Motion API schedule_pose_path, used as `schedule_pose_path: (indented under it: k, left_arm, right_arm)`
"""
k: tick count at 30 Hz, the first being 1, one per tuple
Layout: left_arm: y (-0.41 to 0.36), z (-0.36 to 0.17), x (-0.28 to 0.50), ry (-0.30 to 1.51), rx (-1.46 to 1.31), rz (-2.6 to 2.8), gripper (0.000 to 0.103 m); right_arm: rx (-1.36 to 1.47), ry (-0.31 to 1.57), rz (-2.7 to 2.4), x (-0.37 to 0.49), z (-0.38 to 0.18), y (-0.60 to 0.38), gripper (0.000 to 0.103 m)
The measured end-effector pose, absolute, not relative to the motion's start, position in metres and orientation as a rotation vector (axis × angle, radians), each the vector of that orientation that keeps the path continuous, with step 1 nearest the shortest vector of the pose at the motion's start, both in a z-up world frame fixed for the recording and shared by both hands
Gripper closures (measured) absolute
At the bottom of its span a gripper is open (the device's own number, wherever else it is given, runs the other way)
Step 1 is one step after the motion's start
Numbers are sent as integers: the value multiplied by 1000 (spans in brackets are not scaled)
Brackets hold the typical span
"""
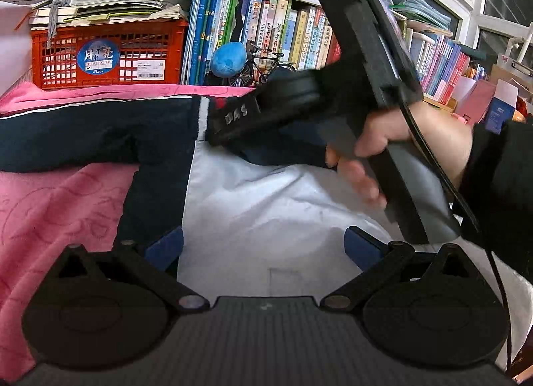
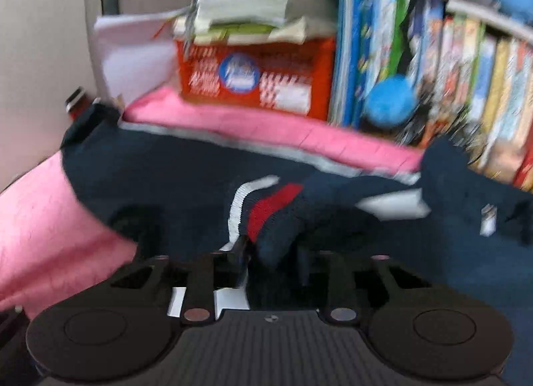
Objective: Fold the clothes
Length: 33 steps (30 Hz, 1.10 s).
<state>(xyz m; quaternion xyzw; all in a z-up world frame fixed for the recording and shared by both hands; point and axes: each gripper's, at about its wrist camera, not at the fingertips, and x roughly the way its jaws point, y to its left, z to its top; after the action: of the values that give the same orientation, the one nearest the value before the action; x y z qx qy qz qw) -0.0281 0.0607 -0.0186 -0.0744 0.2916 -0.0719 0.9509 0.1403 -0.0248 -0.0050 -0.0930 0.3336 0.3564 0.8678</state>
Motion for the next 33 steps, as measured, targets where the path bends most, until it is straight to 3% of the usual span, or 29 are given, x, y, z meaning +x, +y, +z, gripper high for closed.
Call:
schedule_pose_path:
  k: [6, 9, 15, 22, 26, 30, 33]
  left_arm:
    - [61, -17, -25, 611, -153, -131, 0]
    - [61, 6, -18, 653, -134, -112, 0]
    - [48, 60, 29, 506, -115, -88, 0]
    - [32, 6, 132, 692, 10, 159, 0]
    - [44, -22, 137, 686, 40, 200, 0]
    - [60, -24, 136, 702, -43, 164, 0]
    - [63, -25, 137, 704, -57, 151, 0]
  right_arm:
    - [-143, 617, 744, 107, 15, -84, 15]
    - [-164, 580, 663, 89, 22, -136, 12]
    - [0, 576, 444, 67, 16, -259, 10]
    - [64, 622, 367, 65, 1, -316, 6]
    - [-110, 666, 220, 68, 4, -318, 5]
    - [-21, 558, 380, 78, 24, -303, 3]
    - [79, 611, 423, 123, 14, -281, 2]
